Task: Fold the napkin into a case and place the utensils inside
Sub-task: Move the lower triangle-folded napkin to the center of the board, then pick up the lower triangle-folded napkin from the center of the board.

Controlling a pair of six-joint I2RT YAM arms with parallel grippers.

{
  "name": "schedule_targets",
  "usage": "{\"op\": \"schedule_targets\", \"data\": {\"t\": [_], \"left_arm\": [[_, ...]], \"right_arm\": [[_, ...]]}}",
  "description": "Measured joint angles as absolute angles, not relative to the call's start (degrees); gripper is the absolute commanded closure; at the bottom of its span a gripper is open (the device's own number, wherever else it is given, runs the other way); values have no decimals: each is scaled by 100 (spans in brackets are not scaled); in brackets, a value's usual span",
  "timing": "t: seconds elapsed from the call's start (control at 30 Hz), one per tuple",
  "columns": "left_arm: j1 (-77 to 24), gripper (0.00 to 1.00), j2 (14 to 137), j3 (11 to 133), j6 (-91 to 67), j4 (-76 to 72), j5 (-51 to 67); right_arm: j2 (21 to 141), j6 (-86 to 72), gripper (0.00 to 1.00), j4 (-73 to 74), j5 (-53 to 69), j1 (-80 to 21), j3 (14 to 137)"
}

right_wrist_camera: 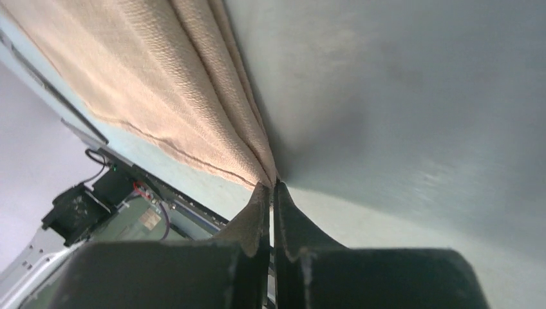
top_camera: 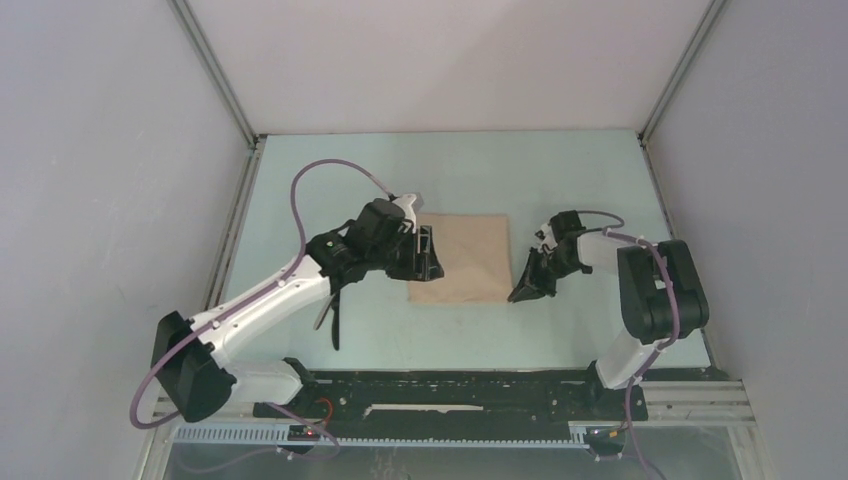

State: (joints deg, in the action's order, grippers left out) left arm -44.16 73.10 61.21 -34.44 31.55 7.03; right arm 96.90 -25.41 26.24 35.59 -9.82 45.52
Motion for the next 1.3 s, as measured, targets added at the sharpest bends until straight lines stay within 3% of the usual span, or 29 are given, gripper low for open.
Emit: {"op": "schedule_targets", "data": {"t": [0.17,0.4,0.47,0.6,0.7,0.9,1.03,1.3], "left_arm": [[-4182,38,6860,5758,-3422,3096,996],[-3975,37,6366,5408,-3347,3068,1347],[-3874,37,6252,5336,-3336,3068,1426],[-3557,36,5988,5190,-3297,3076,1483],[-3175,35,5664,5006,-3295,3103,1441],[-2445,29,5175,4831,-3288,3326,1055],[-2281,28,5017,4814,-3288,3465,910],[-2228,28,4897,4471,-3295,3522,921]], "right_arm": [[9738,-2257,96,3651,2952,-475,5037],[10243,-1966,38,5166,1035,-327,6165],[10224,-1992,30,5531,69,-646,6615],[10086,-2123,22,6302,-1667,-1870,7815],[9821,-2174,23,6453,-1868,-3006,8447],[10062,-2316,37,5723,45,-4401,8403],[11050,-2394,44,5596,475,-4744,8726],[11734,-2504,41,5695,674,-5006,8831]]}}
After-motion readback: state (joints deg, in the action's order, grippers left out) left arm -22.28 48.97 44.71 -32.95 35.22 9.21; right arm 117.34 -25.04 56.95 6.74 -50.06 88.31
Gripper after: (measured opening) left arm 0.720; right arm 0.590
